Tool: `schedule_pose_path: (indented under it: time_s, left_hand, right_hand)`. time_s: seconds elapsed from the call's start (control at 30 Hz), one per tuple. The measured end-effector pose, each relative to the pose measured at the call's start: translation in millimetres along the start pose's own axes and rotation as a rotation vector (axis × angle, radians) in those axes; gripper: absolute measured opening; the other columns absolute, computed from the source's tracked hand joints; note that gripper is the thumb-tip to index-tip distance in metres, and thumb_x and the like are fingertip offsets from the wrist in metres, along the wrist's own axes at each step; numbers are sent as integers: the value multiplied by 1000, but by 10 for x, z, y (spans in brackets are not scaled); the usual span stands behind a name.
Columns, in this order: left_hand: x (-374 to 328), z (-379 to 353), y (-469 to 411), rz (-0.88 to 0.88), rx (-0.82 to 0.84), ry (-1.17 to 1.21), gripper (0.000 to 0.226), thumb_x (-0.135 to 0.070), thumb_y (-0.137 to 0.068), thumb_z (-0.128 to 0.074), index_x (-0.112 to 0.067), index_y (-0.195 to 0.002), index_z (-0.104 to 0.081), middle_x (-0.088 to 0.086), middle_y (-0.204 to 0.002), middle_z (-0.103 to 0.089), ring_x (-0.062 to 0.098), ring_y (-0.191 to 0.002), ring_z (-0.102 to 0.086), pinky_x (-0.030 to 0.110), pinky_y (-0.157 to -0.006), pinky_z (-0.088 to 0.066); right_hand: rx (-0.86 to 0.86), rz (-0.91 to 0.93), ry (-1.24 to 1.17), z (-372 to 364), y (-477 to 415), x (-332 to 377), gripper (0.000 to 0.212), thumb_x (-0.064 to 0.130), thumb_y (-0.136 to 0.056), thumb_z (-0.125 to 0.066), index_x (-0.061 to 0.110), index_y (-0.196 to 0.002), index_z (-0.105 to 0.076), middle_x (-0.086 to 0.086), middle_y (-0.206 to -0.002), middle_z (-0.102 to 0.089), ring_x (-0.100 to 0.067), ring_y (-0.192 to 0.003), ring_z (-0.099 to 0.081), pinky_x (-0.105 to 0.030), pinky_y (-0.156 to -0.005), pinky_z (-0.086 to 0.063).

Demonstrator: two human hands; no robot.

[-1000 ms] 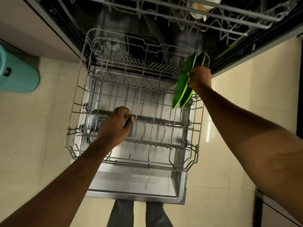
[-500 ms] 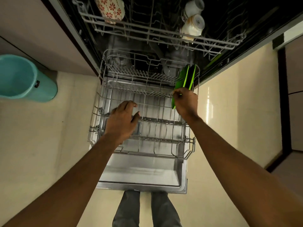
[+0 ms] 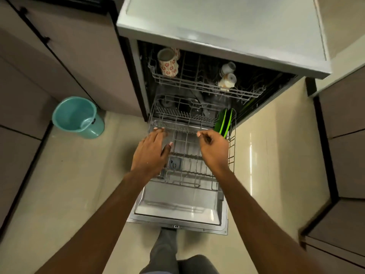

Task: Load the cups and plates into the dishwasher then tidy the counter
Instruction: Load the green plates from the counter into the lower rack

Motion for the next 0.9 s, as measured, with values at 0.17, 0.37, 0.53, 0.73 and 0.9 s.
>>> schedule_pose_path:
  time_s: [0.17, 0.37, 0.53, 0.73, 0.9]
  left_hand:
    - [12, 529, 562, 47, -84, 42, 46, -45, -99, -38, -18, -136, -44, 1, -147, -40, 18, -137, -35, 38, -111, -27]
    - [237, 1227, 1334, 88, -186, 26, 47, -44, -99, -39, -16, -136, -46, 2, -147, -42, 20, -137, -36, 42, -111, -32]
    - [464, 1854, 1835, 147, -297, -4, 41, -39, -98, -45, -17, -132, -48, 2, -143, -47, 22, -132, -43, 38, -106, -34]
    - [855, 2613, 2062, 195, -426, 7, 45, -39, -98, -44, -18, -137, -45, 2, -146, -44, 19, -140, -32, 36, -112, -26]
    - [1463, 3372, 1936, 172, -516, 3, 45, -40, -98, -43, -19, -138, -45, -1, -149, -41, 17, -143, -27, 39, -114, -26]
  right_hand:
    - [-7, 120, 24, 87, 558, 511, 17, 25, -95, -59, 14, -89, -71, 0, -77, -66, -13, -71, -58, -24, -60, -41]
    - [-17, 213, 9, 9, 1181, 1033, 24, 23, -95, -58, 7, -81, -68, -6, -70, -62, -21, -66, -55, -33, -59, -40]
    - [67, 287, -50, -164, 1609, 1594, 17, 20, -94, -59, 10, -90, -71, -2, -78, -66, -15, -72, -58, -24, -64, -36]
    - [162, 427, -49, -597, 1864, 2306, 16, 19, -92, -59, 11, -99, -72, -3, -91, -69, -15, -82, -61, -31, -75, -49]
    - [124, 541, -79, -1107, 1830, 3128, 18, 19, -92, -60, 11, -103, -71, -3, -97, -70, -12, -88, -62, -25, -79, -48]
Point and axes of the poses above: each hand's wrist, its own y-axis away from the middle knuckle, its own z-axis out of the back of the hand, x = y × z, the point moved 3 cm from there along -y, towards the middle knuckle
